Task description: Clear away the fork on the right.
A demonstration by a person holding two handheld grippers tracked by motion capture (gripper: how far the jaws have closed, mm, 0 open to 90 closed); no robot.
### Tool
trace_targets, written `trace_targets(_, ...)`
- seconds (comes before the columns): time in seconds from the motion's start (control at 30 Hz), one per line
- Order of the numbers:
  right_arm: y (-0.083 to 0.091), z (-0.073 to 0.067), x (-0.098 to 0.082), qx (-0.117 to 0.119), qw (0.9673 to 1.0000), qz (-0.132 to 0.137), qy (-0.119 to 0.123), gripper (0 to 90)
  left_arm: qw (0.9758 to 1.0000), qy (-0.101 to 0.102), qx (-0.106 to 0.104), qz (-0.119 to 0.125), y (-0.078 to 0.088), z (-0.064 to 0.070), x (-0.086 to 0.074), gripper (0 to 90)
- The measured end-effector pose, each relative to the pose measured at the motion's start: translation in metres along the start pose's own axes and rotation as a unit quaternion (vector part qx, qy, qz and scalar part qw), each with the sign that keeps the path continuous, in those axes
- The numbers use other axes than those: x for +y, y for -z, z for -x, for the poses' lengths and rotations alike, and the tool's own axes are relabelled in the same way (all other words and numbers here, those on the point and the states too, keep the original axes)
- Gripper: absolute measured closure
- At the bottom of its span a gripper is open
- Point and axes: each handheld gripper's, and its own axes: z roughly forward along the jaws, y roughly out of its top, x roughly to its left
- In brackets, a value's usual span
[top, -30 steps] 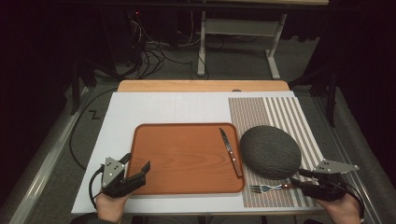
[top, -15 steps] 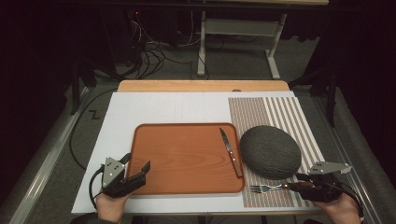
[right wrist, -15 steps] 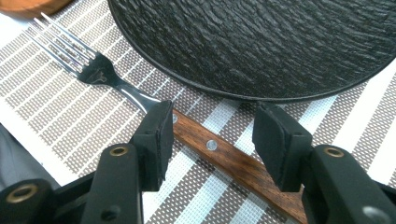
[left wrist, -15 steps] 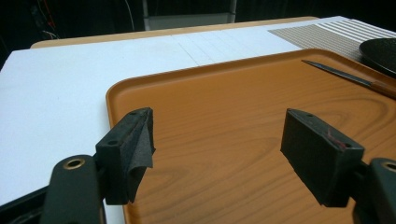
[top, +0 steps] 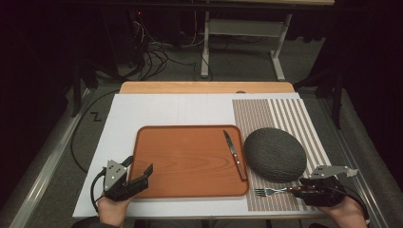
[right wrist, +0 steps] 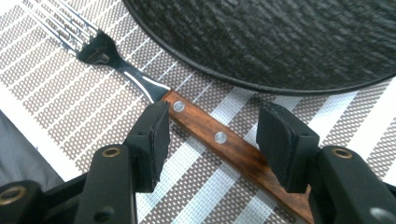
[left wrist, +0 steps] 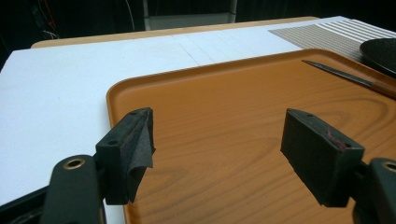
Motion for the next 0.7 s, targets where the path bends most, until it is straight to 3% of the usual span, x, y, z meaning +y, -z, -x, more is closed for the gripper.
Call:
trace_targets(0.37,-0.0022,-0.0041,0.0015,0.008,0.9994,-0.02,0.027,48.3,1.0,0.0,0.0,0.0,-0.0001,-0.0001,0.0,26.0)
trace_targets(0.7,-0.0012,-0.0093,0.0012,0.016,0.9985,-0.02,0.048,57.1,1.0,0.0,0.001,-0.002,-0.0006,-0.0001,-0.0001,26.0)
